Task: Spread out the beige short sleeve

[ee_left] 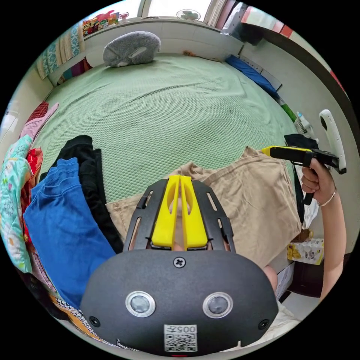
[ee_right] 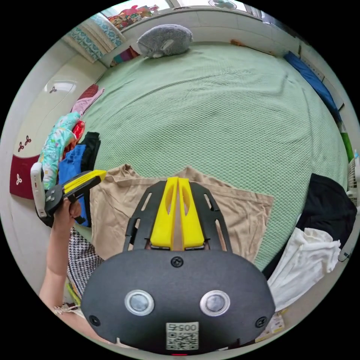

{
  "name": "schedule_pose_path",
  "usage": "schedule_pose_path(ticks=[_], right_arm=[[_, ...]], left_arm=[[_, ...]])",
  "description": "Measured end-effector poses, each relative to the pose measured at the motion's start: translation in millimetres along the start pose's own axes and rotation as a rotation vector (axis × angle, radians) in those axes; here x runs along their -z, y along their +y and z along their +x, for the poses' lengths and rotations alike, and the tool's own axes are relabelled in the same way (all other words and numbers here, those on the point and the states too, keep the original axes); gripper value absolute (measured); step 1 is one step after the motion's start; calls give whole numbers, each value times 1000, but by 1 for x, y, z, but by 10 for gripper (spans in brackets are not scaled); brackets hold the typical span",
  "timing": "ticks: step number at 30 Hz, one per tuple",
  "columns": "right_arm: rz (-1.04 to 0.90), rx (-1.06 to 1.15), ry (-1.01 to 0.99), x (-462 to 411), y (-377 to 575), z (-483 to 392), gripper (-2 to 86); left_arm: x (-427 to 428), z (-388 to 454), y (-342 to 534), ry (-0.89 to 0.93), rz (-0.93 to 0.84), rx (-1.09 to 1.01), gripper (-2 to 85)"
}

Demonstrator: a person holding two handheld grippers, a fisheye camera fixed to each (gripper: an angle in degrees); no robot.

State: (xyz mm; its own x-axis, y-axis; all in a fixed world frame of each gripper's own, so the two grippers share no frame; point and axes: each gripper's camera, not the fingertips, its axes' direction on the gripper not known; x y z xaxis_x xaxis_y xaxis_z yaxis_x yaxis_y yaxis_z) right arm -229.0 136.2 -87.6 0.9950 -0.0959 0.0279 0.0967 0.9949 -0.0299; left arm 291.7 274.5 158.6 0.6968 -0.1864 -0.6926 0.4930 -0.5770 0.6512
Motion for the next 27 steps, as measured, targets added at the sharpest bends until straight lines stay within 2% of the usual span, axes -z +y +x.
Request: schedule_pose_path(ticks=[5, 8, 14, 20, 22, 25, 27], right_arm=[[-3, 97, 323, 23, 91, 3, -13], [-26, 129, 443, 39, 142, 14, -13], [-8, 28, 412, 84, 217, 51, -13], [10, -20, 438, 119, 254, 79, -12], [14, -25, 445, 126, 260, 86, -12], [16, -35, 424, 134, 267, 98, -12], [14, -31, 407, 135, 269, 103, -11]], left_arm=[[8, 88, 51, 8, -18, -196, 1], [12, 155, 79, 41, -11, -316, 16], [-6, 294, 120, 229, -89, -490, 83], [-47, 406, 144, 208, -143, -576, 129], [-65, 424, 144, 211, -176, -546, 134], [-94, 439, 146, 121, -199, -507, 133], [-99, 442, 148, 56, -165, -465, 103]])
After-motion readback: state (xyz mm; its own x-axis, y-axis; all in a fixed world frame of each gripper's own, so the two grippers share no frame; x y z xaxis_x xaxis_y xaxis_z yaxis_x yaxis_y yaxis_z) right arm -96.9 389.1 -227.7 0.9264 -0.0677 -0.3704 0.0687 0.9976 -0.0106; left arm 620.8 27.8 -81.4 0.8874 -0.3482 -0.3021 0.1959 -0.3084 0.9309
